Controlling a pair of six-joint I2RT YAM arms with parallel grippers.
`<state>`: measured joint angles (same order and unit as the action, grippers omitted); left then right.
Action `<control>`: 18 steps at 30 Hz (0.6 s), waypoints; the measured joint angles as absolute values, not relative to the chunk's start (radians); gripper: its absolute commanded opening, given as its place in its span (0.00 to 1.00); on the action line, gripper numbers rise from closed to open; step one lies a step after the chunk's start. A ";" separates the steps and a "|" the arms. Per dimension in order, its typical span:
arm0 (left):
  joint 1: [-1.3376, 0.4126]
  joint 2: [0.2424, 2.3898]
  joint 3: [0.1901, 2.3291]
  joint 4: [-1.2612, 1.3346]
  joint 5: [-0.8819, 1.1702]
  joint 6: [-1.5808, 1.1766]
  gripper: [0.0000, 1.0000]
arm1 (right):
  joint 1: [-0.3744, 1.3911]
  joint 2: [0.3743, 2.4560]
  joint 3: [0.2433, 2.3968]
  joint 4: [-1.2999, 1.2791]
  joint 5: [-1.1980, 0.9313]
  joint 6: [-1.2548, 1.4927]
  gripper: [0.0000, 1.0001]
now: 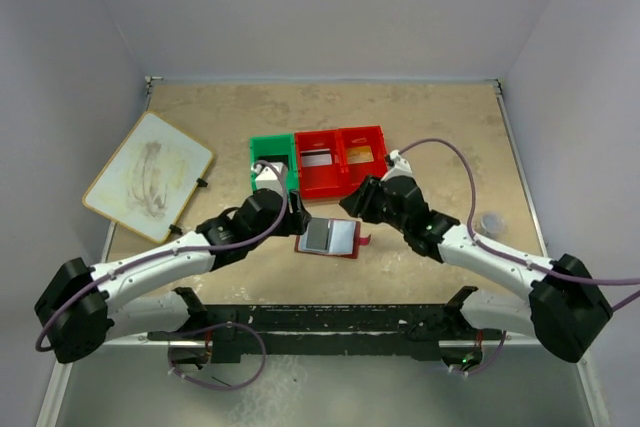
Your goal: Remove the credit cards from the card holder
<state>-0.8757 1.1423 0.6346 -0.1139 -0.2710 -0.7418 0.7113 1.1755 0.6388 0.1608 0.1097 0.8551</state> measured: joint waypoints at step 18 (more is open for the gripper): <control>-0.876 1.216 0.593 -0.059 -0.252 -0.809 0.56 | 0.706 1.515 0.487 0.595 -0.281 1.047 0.36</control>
<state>-0.8757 1.2163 0.5930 -0.0589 -0.2520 -0.8093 0.7063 1.5150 0.4870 0.5953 -0.2813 1.0466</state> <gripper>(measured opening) 0.574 0.363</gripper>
